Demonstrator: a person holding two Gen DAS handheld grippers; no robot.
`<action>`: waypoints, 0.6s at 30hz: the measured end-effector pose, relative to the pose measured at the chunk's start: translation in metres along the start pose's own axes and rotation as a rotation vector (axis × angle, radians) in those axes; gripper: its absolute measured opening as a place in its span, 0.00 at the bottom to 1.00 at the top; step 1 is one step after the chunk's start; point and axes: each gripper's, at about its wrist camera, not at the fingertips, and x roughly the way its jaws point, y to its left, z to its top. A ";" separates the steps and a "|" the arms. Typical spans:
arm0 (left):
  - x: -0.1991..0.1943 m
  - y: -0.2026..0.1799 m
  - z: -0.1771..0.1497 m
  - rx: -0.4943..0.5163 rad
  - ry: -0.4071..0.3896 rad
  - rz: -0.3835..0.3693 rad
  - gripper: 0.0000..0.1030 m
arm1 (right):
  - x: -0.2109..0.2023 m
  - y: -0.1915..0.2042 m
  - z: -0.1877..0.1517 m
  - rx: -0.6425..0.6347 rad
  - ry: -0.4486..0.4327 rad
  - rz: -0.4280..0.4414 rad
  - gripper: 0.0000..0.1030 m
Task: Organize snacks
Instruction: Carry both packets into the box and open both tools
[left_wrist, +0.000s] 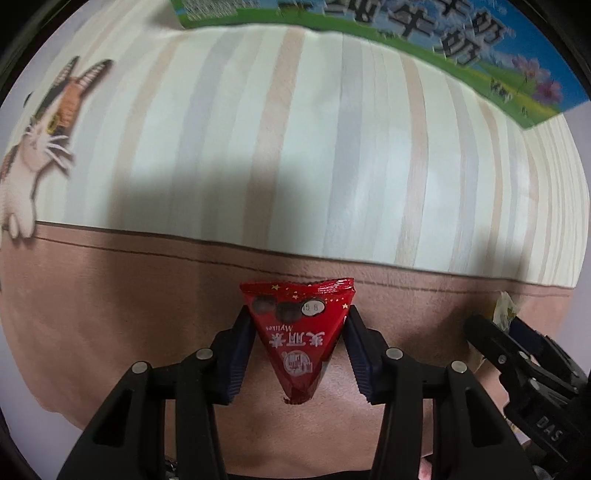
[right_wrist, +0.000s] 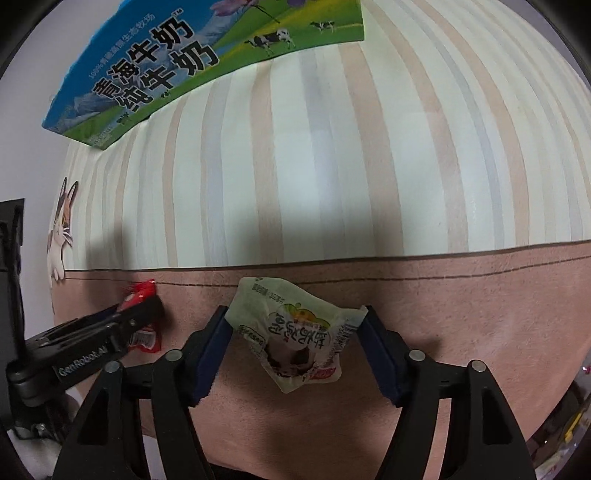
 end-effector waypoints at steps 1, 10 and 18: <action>0.004 -0.001 -0.001 0.005 0.001 0.003 0.45 | 0.001 0.001 -0.002 -0.002 0.009 -0.001 0.72; 0.013 0.003 -0.004 0.026 -0.018 0.032 0.43 | 0.013 0.015 -0.012 -0.010 -0.002 -0.041 0.69; -0.005 -0.003 -0.012 0.022 -0.026 0.000 0.41 | 0.009 0.031 -0.019 -0.048 -0.061 -0.048 0.47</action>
